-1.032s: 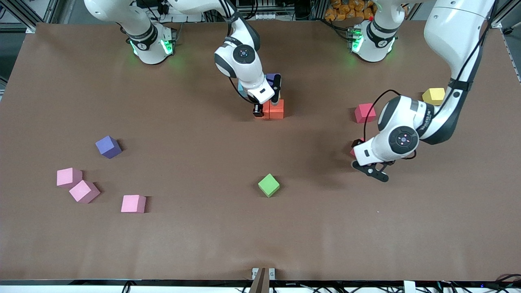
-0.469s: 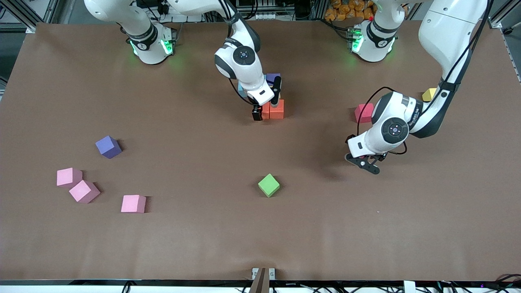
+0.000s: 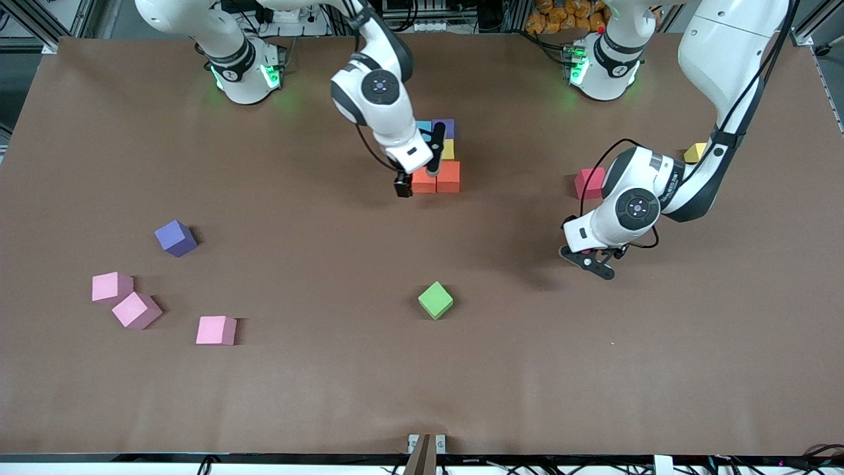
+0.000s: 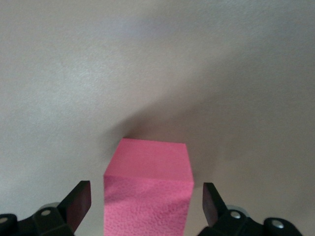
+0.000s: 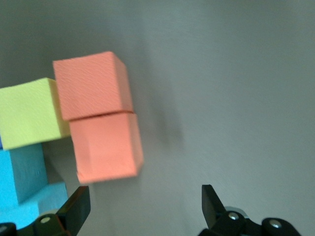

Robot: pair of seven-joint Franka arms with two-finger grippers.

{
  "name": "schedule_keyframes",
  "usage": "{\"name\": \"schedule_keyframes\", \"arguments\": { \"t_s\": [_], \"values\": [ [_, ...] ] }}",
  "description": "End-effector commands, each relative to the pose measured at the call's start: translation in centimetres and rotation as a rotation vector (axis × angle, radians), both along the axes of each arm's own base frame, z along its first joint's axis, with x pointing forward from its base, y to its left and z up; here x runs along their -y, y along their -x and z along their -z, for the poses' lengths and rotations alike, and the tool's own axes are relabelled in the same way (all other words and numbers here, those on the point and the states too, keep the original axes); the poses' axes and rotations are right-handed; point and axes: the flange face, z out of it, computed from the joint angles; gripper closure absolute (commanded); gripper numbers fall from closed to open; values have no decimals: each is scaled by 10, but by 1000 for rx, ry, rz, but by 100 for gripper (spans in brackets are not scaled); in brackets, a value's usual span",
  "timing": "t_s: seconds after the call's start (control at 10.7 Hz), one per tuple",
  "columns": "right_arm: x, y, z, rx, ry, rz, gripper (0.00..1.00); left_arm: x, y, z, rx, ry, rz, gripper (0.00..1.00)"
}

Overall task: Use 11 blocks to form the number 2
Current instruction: 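Grasp the pink cube with the left gripper while the right gripper withdraws, then carry the pink cube to the cluster while the right gripper reaches purple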

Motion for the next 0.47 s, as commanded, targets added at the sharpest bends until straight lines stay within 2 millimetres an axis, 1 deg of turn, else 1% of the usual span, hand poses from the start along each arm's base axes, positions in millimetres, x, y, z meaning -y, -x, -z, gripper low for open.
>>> {"name": "schedule_keyframes", "arguments": {
  "t_s": [0.0, 0.09, 0.19, 0.28, 0.38],
  "values": [
    [47, -43, -36, -35, 15, 91, 0, -10, 5, -5, 13, -10, 17, 0],
    [72, -65, -43, -55, 25, 144, 0, -11, 5, -5, 11, -11, 17, 11],
    [107, -100, -53, -50, 16, 214, 0, -10, 5, -3, 8, -10, 18, 33],
    [144, -137, -66, -38, 13, 290, 0, -10, 6, 0, 4, -12, 2, 61],
    [186, -166, -75, -45, 23, 365, 0, -9, 6, 1, 4, -13, -14, 81]
  ]
}}
